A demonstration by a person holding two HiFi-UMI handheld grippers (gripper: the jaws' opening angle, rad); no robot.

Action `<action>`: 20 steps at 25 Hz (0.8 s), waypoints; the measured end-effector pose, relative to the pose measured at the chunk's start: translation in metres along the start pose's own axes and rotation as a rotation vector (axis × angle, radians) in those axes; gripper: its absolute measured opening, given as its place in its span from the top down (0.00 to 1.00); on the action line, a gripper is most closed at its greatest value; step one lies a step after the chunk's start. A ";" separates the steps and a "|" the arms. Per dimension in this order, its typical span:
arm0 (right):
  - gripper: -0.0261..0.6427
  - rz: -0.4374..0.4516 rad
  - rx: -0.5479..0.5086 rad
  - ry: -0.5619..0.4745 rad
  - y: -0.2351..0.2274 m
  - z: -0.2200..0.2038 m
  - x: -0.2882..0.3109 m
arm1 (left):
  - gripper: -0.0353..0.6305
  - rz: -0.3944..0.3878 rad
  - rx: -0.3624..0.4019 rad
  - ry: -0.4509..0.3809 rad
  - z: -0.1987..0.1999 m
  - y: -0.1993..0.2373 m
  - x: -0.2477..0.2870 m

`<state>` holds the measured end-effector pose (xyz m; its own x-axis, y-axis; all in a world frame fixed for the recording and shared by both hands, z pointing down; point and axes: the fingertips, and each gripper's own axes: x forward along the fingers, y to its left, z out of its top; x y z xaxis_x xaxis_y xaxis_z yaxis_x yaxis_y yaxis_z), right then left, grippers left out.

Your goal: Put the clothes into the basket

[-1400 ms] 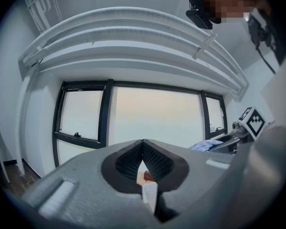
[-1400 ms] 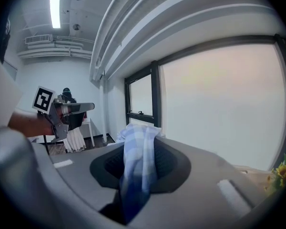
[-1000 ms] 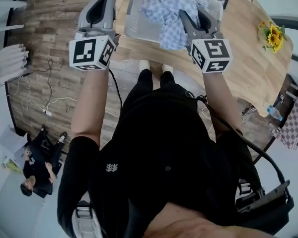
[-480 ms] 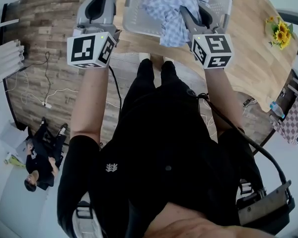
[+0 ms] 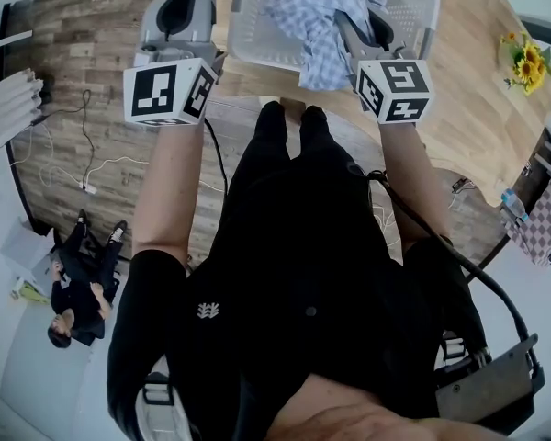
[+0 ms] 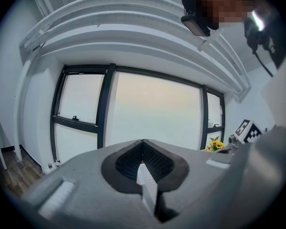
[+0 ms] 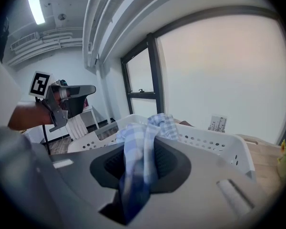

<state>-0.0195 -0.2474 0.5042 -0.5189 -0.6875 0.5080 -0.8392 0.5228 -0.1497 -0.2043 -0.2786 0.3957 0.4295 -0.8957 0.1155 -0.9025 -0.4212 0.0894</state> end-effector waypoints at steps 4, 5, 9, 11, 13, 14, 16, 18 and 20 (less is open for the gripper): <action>0.81 0.004 0.008 0.019 0.000 -0.001 0.006 | 0.95 0.006 -0.009 0.006 -0.004 0.007 -0.002; 0.81 0.003 0.006 0.022 -0.001 -0.001 0.007 | 0.95 0.007 -0.011 0.007 -0.005 0.008 -0.002; 0.81 0.000 0.003 0.034 -0.005 -0.002 0.013 | 0.95 0.011 -0.015 0.012 -0.008 0.013 0.001; 0.81 -0.001 -0.003 0.043 -0.005 -0.002 0.015 | 0.95 0.011 -0.016 0.012 -0.008 0.015 0.002; 0.81 0.002 -0.011 0.053 -0.005 -0.003 0.017 | 0.95 0.009 -0.015 0.012 -0.006 0.016 0.003; 0.81 0.004 -0.015 0.057 -0.005 -0.003 0.017 | 0.95 0.009 -0.015 0.011 -0.006 0.016 0.003; 0.81 0.004 -0.025 0.065 -0.005 -0.003 0.019 | 0.95 0.010 -0.016 0.010 -0.005 0.017 0.004; 0.80 0.000 -0.032 0.073 -0.005 -0.004 0.020 | 0.95 0.011 -0.016 0.008 -0.004 0.017 0.004; 0.79 0.001 -0.034 0.082 -0.005 -0.006 0.021 | 0.95 0.011 -0.016 0.007 -0.004 0.018 0.005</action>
<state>-0.0250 -0.2618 0.5205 -0.5035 -0.6441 0.5758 -0.8319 0.5415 -0.1217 -0.2179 -0.2902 0.4017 0.4201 -0.8990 0.1235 -0.9065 -0.4093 0.1039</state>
